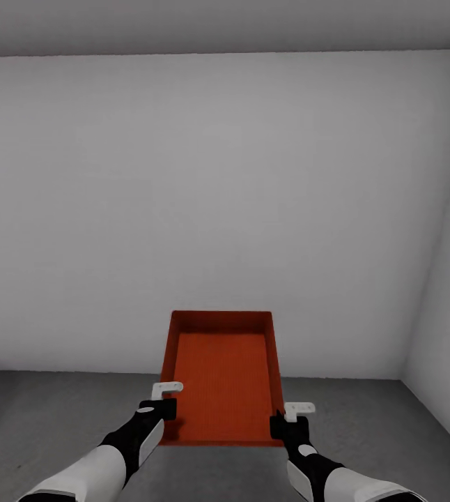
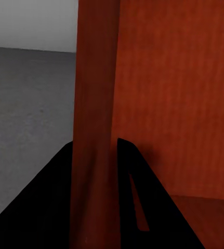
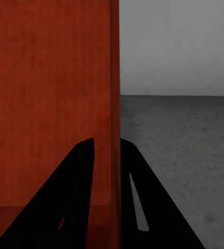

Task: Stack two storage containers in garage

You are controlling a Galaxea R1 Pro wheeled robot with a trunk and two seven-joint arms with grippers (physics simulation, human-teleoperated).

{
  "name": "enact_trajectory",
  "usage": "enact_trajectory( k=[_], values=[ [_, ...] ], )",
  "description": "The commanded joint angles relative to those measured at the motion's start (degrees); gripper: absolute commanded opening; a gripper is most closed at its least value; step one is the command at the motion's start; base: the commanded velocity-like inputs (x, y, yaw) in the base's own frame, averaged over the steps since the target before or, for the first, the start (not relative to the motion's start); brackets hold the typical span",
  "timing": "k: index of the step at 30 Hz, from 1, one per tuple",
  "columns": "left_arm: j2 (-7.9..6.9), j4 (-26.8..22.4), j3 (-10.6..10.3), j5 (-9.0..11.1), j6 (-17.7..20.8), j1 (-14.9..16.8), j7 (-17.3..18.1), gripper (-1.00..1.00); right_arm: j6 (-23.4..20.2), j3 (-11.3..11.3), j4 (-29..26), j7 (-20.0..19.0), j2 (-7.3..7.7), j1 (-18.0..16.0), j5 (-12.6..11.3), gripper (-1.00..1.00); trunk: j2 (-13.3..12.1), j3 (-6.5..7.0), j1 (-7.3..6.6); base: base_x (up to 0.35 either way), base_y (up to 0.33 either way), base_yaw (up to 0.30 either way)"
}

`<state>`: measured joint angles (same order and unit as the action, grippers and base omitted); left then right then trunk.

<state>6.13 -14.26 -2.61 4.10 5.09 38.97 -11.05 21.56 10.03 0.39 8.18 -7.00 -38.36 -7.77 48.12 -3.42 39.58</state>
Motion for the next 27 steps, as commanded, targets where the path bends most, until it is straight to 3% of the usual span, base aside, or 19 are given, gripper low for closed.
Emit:
enact_trajectory(
  k=[1,27],
  values=[
    [-0.06,-0.1,4.5,0.5,0.4,0.1,-0.6,-1.0,0.5,-2.1,-0.1,0.6,0.27,0.0,-1.4,-1.0,0.1,-0.09,0.04,0.298,0.224,-0.028],
    [-0.15,-0.2,4.5,0.5,-0.2,0.1,-0.6,-1.0,0.5,-2.1,-0.1,0.6,0.23,0.0,-1.4,-1.0,0.1,-0.09,0.04,0.298,0.191,-0.003]
  ],
)
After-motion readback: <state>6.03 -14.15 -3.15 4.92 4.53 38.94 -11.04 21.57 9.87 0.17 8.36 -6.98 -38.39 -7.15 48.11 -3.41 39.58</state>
